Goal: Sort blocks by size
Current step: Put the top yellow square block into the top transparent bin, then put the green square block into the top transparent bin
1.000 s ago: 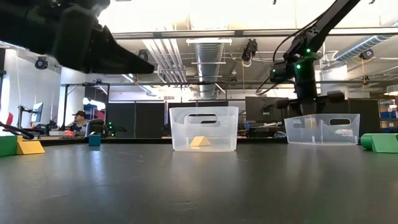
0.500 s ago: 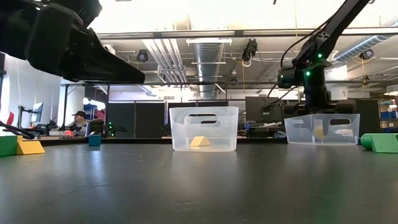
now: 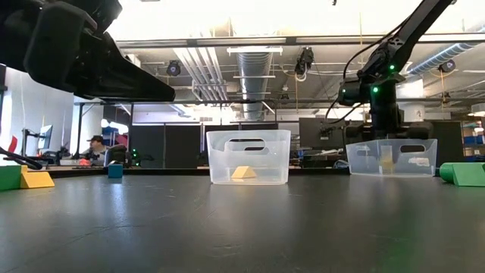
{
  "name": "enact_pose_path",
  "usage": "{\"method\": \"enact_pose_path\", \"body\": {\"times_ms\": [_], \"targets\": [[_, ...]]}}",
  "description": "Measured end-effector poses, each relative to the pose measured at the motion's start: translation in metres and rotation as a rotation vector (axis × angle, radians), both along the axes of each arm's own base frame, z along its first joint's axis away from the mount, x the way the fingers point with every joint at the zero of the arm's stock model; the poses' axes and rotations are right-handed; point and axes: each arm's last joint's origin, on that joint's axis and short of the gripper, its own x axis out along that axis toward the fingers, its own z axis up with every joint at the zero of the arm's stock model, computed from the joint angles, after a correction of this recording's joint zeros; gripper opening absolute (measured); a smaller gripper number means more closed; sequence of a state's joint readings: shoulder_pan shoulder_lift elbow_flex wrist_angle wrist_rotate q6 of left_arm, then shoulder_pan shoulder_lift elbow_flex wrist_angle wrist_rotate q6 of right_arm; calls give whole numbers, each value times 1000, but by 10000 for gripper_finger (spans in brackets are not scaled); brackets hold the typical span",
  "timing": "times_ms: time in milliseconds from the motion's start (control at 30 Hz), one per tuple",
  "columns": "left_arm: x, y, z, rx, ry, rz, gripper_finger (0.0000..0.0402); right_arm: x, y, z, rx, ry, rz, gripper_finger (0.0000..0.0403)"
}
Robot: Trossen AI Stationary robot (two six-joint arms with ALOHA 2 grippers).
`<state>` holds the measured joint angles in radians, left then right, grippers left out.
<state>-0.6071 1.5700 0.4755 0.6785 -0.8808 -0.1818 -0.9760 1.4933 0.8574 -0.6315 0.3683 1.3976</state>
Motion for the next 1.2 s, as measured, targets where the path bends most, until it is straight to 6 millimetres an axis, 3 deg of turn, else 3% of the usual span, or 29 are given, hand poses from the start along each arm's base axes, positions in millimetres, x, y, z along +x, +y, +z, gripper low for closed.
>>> {"method": "enact_pose_path", "body": {"times_ms": [367, 533, 700, 833, 933, 1200], "targets": [[0, 0, 0, 3, 1, -2, 224, -1, 2, 9, -30, 10, -1, 179], [0, -1, 1, 4, -1, -3, 224, 1, 8, 36, -117, 30, 67, 194], [1, -1, 1, 4, -2, -3, 224, 11, 26, 72, -281, 89, 182, 201], [1, -1, 1, -4, -4, -1, 224, 30, 55, 101, -411, 176, 422, 196], [0, 0, 1, -1, -13, 29, 224, 50, 91, 113, -472, 222, 678, 194], [1, 5, 4, 80, -32, 139, 224, 94, 197, 113, -667, 291, 1130, 194]]}}
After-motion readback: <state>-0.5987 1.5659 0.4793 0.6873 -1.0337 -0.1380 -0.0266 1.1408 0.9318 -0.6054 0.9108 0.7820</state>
